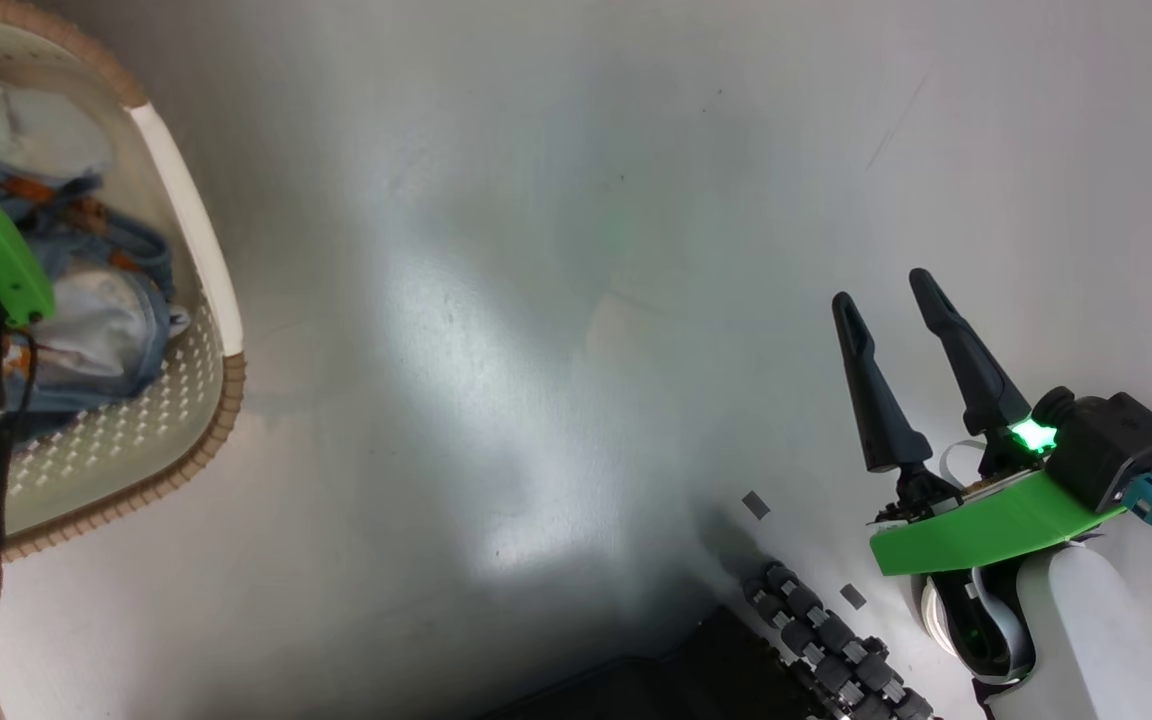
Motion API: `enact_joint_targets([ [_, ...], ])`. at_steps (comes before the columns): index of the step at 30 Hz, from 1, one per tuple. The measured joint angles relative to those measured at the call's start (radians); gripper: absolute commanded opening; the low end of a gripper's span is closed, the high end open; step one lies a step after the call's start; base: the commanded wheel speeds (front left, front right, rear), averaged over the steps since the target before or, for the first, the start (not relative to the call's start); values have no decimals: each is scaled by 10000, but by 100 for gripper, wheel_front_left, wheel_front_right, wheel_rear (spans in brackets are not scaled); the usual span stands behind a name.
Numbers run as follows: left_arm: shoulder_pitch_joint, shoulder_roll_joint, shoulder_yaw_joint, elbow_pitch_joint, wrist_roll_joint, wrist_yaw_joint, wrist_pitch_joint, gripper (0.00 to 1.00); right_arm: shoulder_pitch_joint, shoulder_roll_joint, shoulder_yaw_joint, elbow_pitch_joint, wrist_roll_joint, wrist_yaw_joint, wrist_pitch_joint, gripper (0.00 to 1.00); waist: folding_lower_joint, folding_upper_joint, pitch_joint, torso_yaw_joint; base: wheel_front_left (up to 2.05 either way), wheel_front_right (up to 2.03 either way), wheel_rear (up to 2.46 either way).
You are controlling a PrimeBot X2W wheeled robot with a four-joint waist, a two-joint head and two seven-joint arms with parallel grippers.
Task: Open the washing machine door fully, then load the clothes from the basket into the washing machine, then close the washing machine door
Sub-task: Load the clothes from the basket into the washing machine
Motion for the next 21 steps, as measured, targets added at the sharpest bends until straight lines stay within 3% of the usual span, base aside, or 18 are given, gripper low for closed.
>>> enact_joint_targets([
  [9,581,-244,121,393,-221,10,-1168,0,-77,17,-109,84,155,0,0,100,0,0,-458,135,0,0,0],
  [15,1399,-767,330,270,-654,-17,-2339,0,-42,-29,-274,105,132,0,0,100,0,0,-1044,473,0,0,0],
  [21,2386,-1381,523,-698,-826,2,-2629,0,209,-69,-479,157,52,0,0,100,0,0,-1768,942,0,0,0],
])
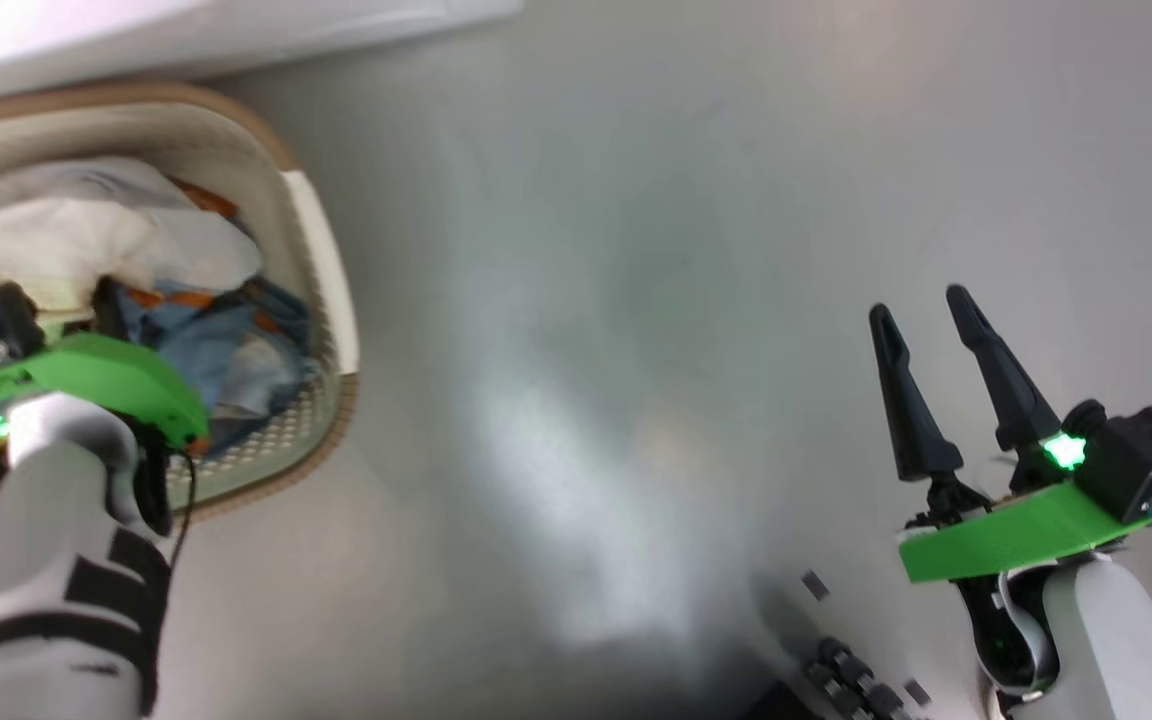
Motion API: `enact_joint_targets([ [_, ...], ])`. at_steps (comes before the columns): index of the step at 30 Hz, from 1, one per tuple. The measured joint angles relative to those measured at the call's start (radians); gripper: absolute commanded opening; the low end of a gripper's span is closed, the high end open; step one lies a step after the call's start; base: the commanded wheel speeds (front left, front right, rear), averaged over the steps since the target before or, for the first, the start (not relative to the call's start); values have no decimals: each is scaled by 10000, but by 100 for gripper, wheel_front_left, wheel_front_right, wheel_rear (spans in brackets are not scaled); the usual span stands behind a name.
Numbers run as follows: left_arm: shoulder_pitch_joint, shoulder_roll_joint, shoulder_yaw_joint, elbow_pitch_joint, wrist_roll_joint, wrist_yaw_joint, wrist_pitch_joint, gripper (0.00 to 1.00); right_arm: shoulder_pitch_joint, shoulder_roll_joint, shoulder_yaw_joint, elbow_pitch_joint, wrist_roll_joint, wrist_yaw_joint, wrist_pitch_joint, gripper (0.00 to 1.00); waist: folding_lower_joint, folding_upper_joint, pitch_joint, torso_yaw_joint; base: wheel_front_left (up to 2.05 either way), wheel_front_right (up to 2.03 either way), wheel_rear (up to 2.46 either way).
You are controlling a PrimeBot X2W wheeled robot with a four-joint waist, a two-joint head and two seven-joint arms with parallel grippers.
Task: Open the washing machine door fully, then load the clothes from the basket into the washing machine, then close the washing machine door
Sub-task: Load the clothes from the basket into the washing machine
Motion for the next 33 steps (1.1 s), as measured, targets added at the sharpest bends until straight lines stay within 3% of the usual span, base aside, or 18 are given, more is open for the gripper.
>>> enact_joint_targets([
  [5,1592,-428,422,-2376,21,213,-29,0,453,2,-230,146,-115,0,0,100,0,0,-853,467,0,0,0],
  [9,2799,-732,589,-3486,117,261,-52,0,754,13,-347,238,-341,0,0,100,0,0,-1521,714,0,0,0],
  [25,5723,-1070,466,-5983,82,36,-52,0,2101,247,-593,466,-543,0,0,100,0,0,-4277,1380,0,0,0],
  [33,7298,-1062,8,-7262,-92,351,-52,0,2843,407,-731,499,-775,0,0,100,0,0,-5628,1595,0,0,0],
])
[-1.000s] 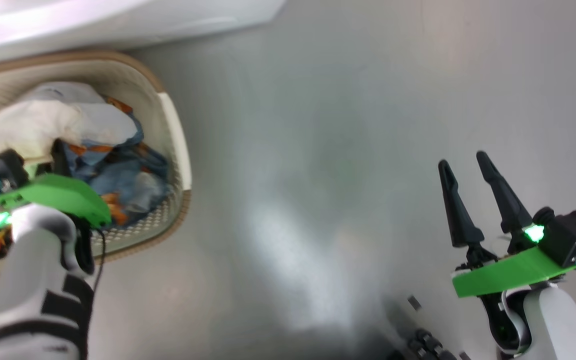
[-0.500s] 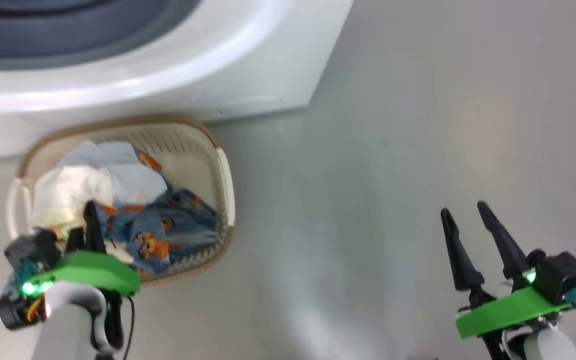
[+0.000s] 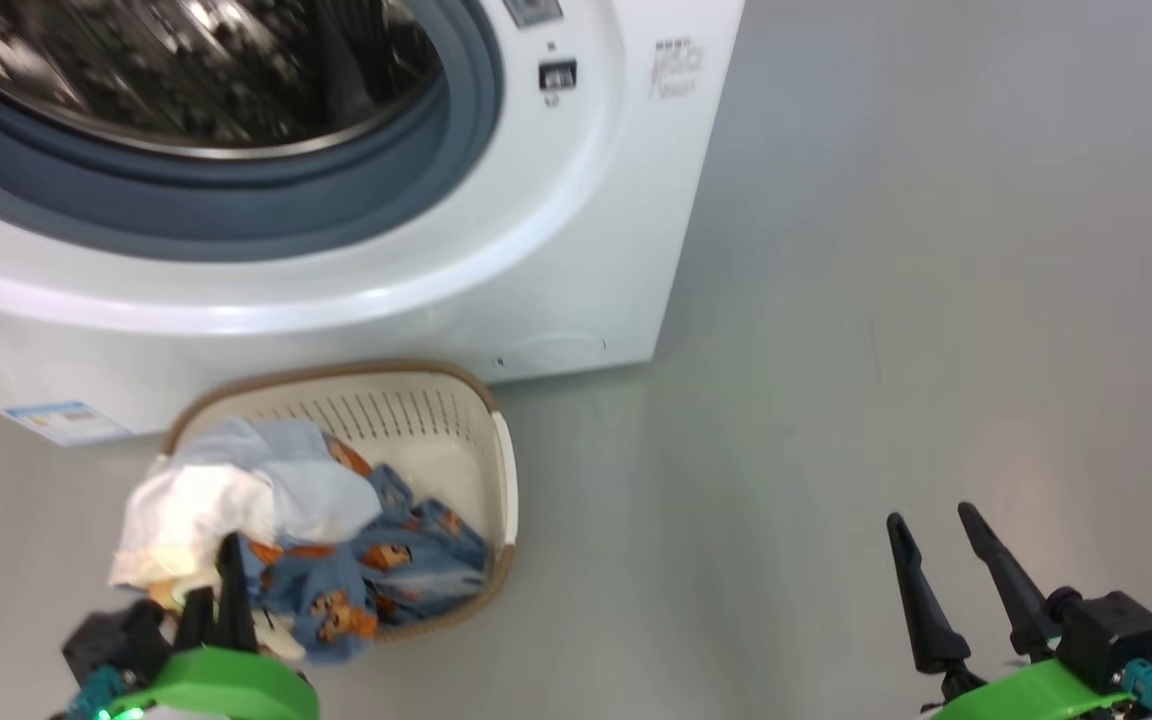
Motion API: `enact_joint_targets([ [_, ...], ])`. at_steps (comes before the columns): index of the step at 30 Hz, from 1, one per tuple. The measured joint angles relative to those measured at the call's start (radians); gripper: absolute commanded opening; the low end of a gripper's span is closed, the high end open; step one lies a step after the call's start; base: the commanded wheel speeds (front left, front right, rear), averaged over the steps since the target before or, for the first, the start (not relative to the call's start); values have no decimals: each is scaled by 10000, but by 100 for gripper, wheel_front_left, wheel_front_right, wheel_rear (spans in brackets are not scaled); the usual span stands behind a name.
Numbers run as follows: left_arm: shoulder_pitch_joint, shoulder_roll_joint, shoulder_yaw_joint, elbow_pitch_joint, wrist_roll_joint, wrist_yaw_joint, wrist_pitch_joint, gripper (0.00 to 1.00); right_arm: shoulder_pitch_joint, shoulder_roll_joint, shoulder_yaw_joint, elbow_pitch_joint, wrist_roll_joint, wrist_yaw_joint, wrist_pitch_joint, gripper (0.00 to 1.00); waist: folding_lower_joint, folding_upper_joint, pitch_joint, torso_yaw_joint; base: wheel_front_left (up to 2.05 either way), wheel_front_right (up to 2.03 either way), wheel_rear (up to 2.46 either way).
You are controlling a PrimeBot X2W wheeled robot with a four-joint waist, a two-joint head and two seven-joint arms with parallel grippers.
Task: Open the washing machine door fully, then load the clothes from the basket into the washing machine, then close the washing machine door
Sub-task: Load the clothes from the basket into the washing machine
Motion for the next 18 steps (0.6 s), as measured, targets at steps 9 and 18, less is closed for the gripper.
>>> enact_joint_targets([
  [9,1132,10,-441,-1440,96,82,0,0,573,-6,-61,-293,-495,0,0,100,0,0,-1162,293,0,0,0],
  [18,2068,44,-451,-2266,198,-10,0,0,952,-2,-253,-491,-1024,0,0,100,0,0,-2010,610,0,0,0],
])
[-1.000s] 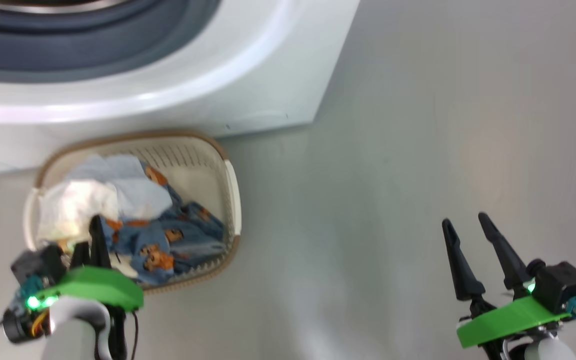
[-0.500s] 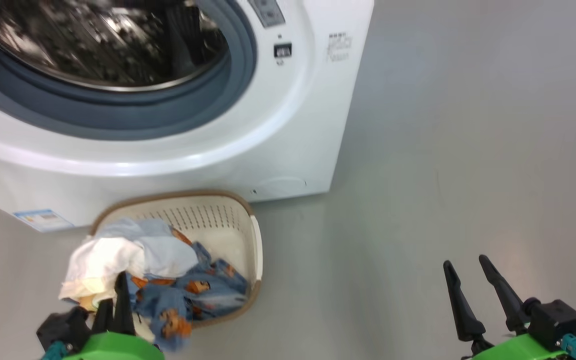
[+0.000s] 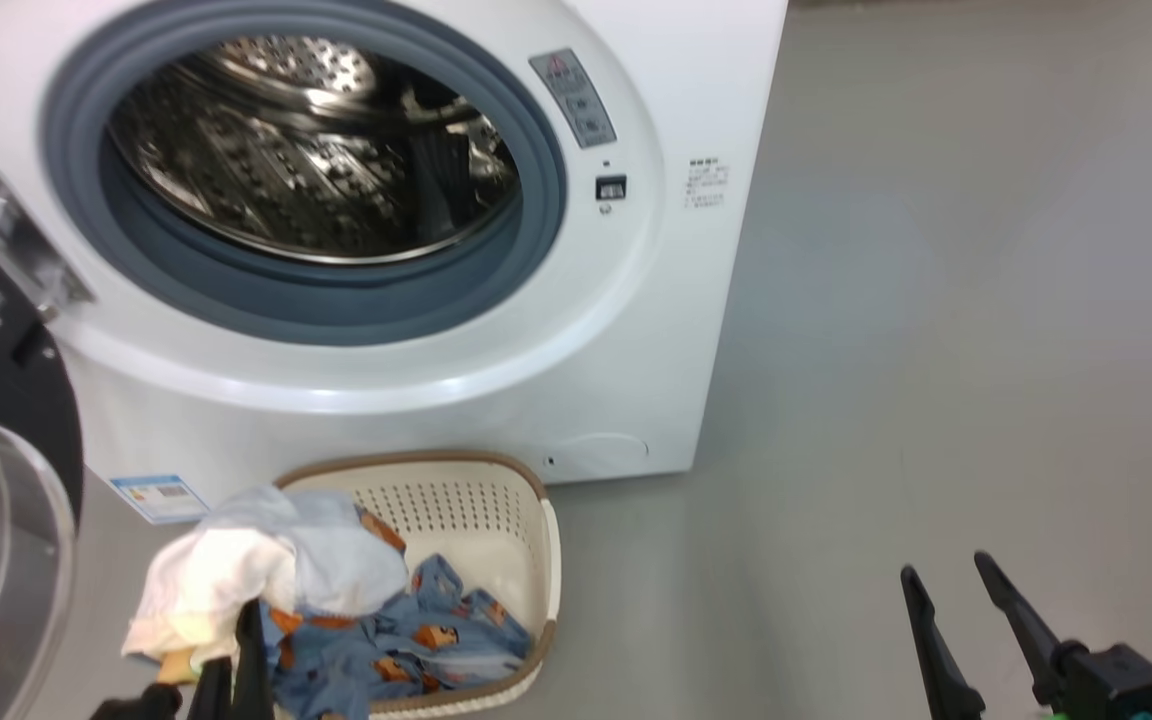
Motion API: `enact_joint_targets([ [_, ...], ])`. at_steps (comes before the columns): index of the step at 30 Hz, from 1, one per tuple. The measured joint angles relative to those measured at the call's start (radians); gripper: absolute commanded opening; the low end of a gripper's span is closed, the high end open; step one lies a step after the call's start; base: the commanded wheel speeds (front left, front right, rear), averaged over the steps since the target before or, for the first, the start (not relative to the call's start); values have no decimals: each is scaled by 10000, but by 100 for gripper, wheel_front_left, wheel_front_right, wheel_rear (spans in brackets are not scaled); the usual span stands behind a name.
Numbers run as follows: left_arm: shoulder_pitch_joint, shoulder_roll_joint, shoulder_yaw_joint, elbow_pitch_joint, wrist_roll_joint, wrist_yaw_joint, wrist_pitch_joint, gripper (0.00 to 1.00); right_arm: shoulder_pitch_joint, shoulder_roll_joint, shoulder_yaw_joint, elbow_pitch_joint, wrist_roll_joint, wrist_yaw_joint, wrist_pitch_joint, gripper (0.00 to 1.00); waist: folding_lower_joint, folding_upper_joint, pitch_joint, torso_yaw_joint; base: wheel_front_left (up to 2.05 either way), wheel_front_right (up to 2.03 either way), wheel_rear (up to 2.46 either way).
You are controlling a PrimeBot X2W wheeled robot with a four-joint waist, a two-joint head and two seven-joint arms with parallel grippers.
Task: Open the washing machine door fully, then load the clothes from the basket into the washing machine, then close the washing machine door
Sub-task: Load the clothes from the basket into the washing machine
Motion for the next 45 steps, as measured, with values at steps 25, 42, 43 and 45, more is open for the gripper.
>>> enact_joint_targets([
  [25,985,33,-253,-895,169,-349,0,0,579,146,-19,-90,-334,0,0,100,-1,0,-1013,105,0,0,0],
  [42,-1599,25,-516,-293,6,-245,0,0,84,330,81,-100,-238,0,0,100,-1,0,77,-546,0,0,0],
  [43,-1878,19,-472,-228,27,-244,0,0,-18,336,109,-105,-169,0,0,100,-1,0,208,-601,0,0,0],
  [45,-2482,-2,-316,-102,88,-226,-2,0,-243,343,182,-107,15,0,0,100,-1,0,484,-713,0,0,0],
])
